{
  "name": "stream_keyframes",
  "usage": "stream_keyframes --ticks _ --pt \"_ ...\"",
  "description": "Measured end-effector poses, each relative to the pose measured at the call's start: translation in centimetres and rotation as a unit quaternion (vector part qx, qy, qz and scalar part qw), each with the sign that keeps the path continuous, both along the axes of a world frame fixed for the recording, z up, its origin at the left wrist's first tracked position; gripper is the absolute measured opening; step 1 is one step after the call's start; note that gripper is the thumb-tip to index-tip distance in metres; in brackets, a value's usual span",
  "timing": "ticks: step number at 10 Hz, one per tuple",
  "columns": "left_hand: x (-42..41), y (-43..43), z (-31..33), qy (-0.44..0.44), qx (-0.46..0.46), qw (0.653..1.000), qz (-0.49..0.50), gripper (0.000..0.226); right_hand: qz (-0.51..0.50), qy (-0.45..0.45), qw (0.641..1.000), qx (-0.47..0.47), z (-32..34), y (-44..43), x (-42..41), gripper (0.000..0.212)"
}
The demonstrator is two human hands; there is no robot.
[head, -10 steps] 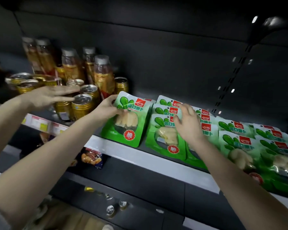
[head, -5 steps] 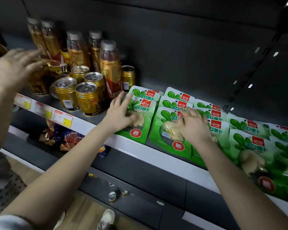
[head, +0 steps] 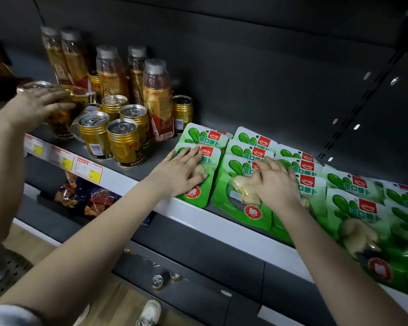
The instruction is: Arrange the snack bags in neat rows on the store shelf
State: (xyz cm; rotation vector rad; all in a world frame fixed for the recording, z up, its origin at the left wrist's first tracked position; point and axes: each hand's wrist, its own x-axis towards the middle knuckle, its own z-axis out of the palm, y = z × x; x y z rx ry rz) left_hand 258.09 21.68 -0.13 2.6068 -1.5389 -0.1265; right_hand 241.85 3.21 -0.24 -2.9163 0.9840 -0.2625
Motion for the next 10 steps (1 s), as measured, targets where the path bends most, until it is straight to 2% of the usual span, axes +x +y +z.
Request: stream_keyframes --ticks 4,8,9,10 --pt "0.2 0.1 0.1 0.020 0.011 1.000 -0.021 0.067 -0.003 -0.008 1.000 -0.002 0.2 0.2 0.0 0.046" --pt "0.7 0.2 -0.3 0.020 0.021 0.999 -0.045 0.056 0.001 -0.003 1.000 0.016 0.3 0.2 -0.2 0.047" --pt "0.3 0.3 0.3 0.010 0.001 0.999 -0.034 0.059 0.014 -0.056 0.996 0.066 1.2 0.7 -0.2 0.045" --pt "-1.2 1.5 1.1 -0.045 -0.213 0.976 -0.026 0.057 0.011 -0.246 0.957 0.153 3.4 1.5 -2.3 0.036"
